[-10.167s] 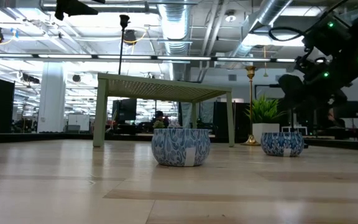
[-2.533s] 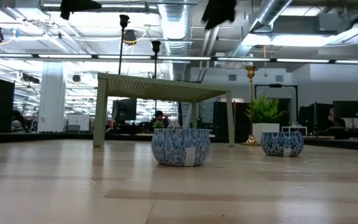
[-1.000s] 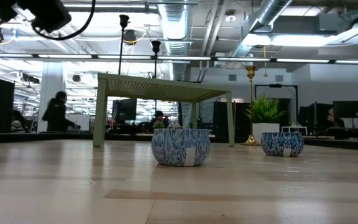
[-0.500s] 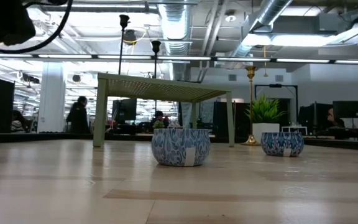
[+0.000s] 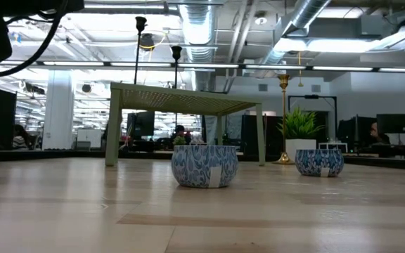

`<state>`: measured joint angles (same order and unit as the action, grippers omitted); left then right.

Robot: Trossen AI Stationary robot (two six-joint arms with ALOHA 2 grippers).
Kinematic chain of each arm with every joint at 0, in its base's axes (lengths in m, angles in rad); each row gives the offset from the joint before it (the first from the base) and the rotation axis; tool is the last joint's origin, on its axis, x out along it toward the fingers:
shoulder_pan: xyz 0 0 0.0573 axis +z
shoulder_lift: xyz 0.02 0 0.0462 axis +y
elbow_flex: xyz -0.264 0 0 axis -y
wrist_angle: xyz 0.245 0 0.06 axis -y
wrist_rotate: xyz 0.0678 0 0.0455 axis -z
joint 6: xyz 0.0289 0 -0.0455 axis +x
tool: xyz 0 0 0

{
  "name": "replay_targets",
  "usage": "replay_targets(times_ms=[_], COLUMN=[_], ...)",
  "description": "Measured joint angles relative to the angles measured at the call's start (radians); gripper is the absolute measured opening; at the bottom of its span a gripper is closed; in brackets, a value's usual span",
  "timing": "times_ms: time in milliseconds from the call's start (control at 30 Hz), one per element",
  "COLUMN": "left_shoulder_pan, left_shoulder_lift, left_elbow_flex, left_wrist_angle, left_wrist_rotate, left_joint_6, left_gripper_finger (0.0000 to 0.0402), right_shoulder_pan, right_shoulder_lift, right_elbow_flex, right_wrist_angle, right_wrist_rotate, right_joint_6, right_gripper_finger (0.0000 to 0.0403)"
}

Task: Pick & Place candle stick holders
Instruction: Put the black candle holder on the shelf aligned with the other black candle holders

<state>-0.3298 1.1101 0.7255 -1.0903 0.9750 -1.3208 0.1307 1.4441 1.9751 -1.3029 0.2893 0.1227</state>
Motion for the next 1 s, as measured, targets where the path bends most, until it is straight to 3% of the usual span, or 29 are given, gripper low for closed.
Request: replay_targets(times_ms=[767, 1000], left_shoulder_pan=[-0.105, -0.105], left_shoulder_lift=[0.077, 0.077], left_elbow_flex=[-0.034, -0.034], left_wrist_angle=[0.128, 0.130], left_wrist_rotate=[0.076, 0.109], left_joint_6=[0.000, 0.000], left_gripper_finger=[0.0174, 0.0124], right_shoulder_pan=[0.000, 0.000], right_shoulder_lift=[0.000, 0.000], right_elbow_flex=[0.000, 0.000], right_wrist_angle=[0.000, -0.002], right_wrist_rotate=[0.000, 0.000], right_joint_6=[-0.004, -0.006], right_gripper_finger=[0.0221, 0.0221])
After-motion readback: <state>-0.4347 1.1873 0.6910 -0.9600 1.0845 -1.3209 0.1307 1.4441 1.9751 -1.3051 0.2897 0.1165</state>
